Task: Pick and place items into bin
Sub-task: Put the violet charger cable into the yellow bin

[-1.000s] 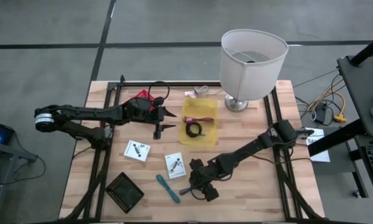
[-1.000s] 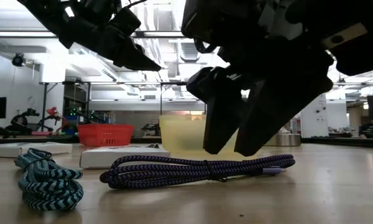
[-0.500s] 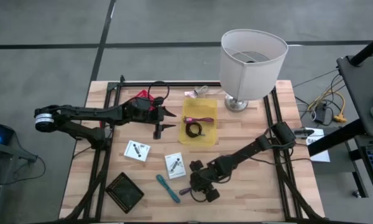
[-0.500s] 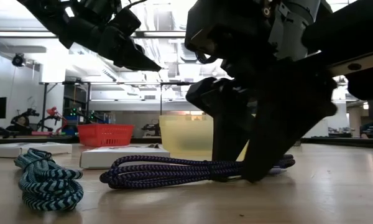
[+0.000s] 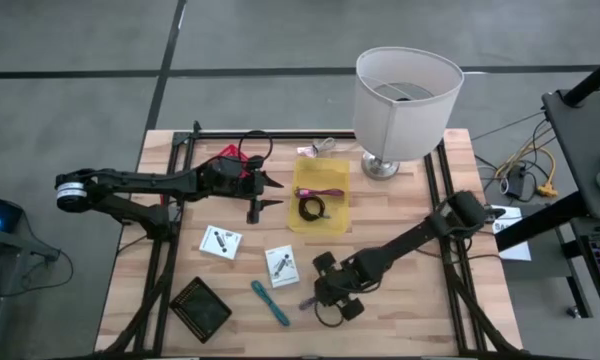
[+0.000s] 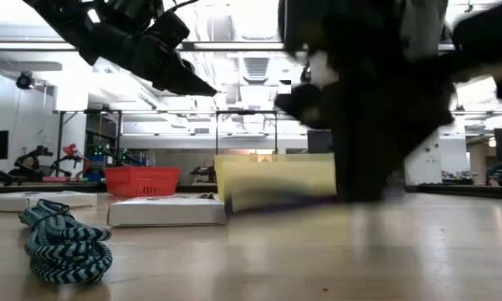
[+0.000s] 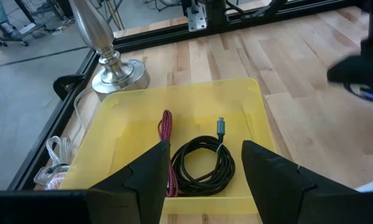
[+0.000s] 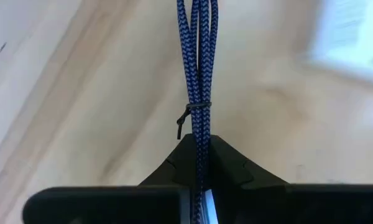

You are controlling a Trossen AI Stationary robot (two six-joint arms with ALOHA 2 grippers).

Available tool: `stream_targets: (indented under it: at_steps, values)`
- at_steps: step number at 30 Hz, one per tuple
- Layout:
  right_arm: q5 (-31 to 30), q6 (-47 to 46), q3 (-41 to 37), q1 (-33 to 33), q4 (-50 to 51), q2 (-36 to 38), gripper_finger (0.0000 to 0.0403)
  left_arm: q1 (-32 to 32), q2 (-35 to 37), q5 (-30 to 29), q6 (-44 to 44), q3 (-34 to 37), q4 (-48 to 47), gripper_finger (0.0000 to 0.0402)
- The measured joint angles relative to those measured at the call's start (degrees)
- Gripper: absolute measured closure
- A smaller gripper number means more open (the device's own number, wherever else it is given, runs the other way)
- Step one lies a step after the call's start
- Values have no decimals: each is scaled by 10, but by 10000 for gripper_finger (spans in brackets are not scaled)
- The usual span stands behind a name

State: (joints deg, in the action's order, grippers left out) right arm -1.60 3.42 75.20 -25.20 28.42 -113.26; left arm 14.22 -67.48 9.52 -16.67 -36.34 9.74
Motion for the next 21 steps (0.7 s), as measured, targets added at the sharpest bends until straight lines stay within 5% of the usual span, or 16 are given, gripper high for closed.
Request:
stream_targets:
  at_steps: [11,21]
  values:
    - [-355,28,-3,23,11,96,388,0,0,0,0,0,0,217]
    - [-369,-38,-3,149,67,112,389,0,0,0,0,0,0,217]
